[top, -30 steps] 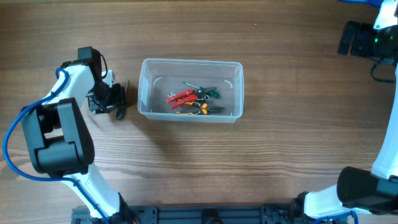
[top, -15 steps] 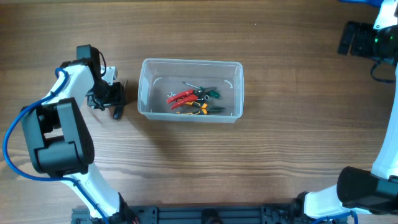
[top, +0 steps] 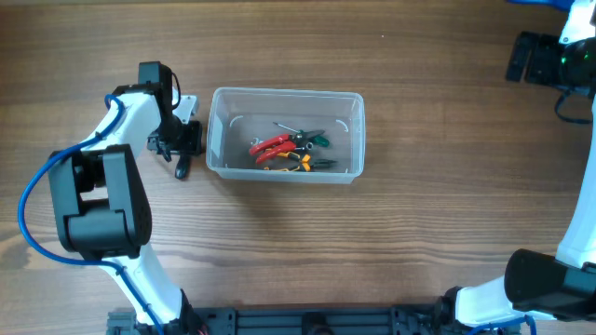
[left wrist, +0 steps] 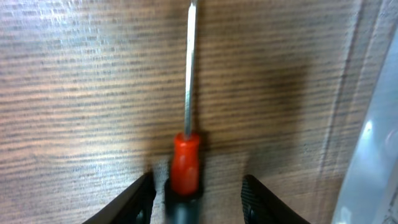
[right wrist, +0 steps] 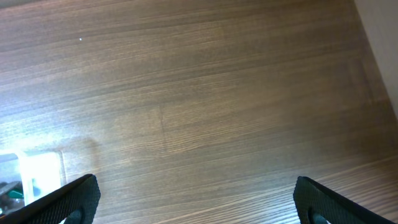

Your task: Pack container

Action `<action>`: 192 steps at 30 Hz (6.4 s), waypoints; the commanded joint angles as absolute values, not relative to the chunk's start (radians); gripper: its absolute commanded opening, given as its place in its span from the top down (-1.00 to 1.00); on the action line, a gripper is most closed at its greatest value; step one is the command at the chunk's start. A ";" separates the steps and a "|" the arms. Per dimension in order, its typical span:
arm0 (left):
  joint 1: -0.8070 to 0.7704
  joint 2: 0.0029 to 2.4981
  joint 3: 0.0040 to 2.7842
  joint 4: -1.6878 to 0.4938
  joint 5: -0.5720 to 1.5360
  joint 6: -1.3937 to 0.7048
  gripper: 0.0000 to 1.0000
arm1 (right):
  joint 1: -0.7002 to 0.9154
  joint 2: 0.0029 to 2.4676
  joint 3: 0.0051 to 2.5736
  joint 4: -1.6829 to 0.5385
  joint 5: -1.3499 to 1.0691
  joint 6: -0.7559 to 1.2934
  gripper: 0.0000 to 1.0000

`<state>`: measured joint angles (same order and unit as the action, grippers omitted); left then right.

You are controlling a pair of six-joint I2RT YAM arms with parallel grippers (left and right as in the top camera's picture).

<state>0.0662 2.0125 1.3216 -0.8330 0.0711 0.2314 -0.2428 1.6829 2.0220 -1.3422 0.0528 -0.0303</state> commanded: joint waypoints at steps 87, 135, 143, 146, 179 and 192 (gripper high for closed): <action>-0.392 1.871 1.850 -1.321 0.428 1.071 0.92 | -0.241 1.686 2.021 -1.340 0.048 -0.023 -0.99; -0.368 2.201 1.831 -1.306 0.265 0.931 -0.11 | -0.241 1.686 2.021 -1.340 0.048 -0.024 -1.00; -0.368 2.077 1.831 -1.320 0.265 0.931 -0.54 | -0.241 1.686 2.021 -1.340 0.048 -0.024 -1.00; -0.364 2.035 1.831 -1.320 0.256 0.931 -0.75 | -0.241 1.686 2.021 -1.340 0.048 -0.024 -0.99; 0.149 1.883 1.833 -1.068 0.137 -0.042 -0.99 | -0.241 1.686 2.021 -1.340 0.048 -0.023 -0.99; 0.149 1.883 1.833 -1.068 0.137 -0.042 -1.00 | -0.216 1.594 2.021 -1.340 0.048 -0.024 -0.99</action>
